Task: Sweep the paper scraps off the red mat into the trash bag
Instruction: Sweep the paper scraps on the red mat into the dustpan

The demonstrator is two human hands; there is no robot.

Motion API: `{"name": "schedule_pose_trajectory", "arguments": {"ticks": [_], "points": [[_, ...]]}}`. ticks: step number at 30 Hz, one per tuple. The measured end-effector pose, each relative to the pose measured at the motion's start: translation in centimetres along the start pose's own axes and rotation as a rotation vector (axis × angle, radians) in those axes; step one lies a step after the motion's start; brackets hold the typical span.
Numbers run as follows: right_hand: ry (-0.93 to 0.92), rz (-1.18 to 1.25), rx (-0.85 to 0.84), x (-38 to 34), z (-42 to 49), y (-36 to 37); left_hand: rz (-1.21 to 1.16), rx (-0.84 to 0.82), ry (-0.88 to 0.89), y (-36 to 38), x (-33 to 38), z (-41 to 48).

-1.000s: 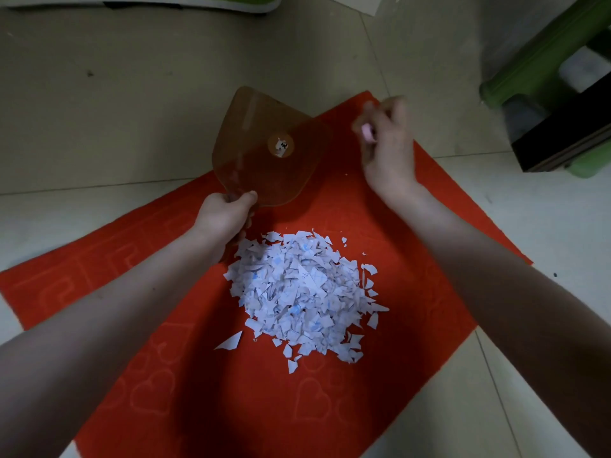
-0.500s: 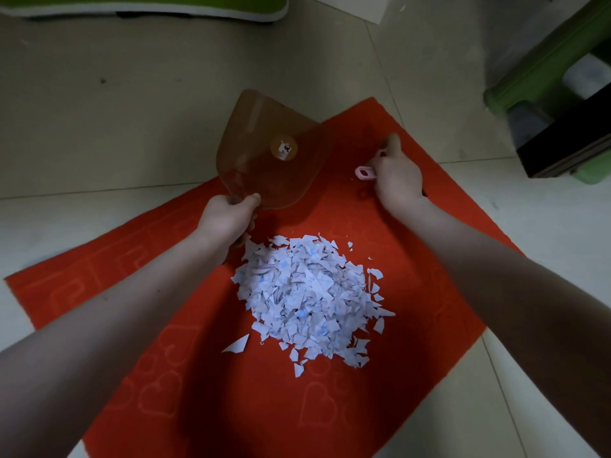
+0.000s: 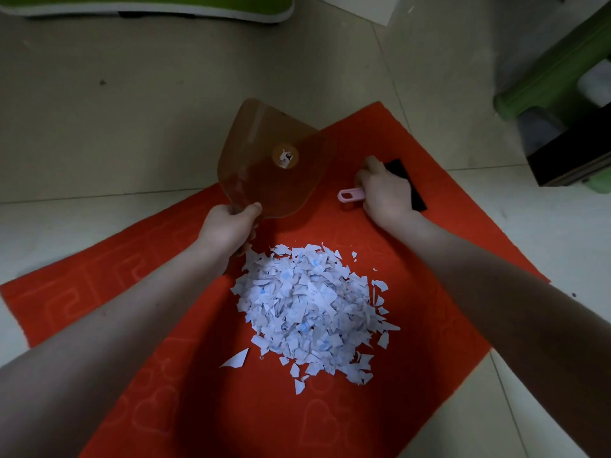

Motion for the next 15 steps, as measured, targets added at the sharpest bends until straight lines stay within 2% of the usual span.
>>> {"name": "schedule_pose_trajectory", "arguments": {"ticks": [4,7,10,12,15], "points": [[0.042,0.046,0.041,0.1,-0.6,-0.9,0.003,-0.004,0.009,0.3,0.3,-0.3],[0.169,0.201,0.236,0.8,-1.2,-4.2,0.004,-0.014,0.029,0.3,0.5,-0.6],[0.153,0.455,0.41,-0.6,-1.2,-7.7,0.031,-0.026,0.051,0.4,0.6,-1.3],[0.059,0.579,0.383,-2.6,-0.3,-9.3,0.051,-0.042,0.063,0.5,0.7,-1.7],[-0.154,0.505,0.165,-5.3,0.7,-10.7,0.066,-0.059,0.089,0.4,1.1,-2.3]]}}
Point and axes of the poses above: each hand's wrist, its own z-axis towards the middle knuckle, its own y-axis out of the palm, x = y × z, the point moved 4 cm from there along z, towards the middle knuckle, and after that the axes turned 5 degrees about x, right-handed, at the moved point
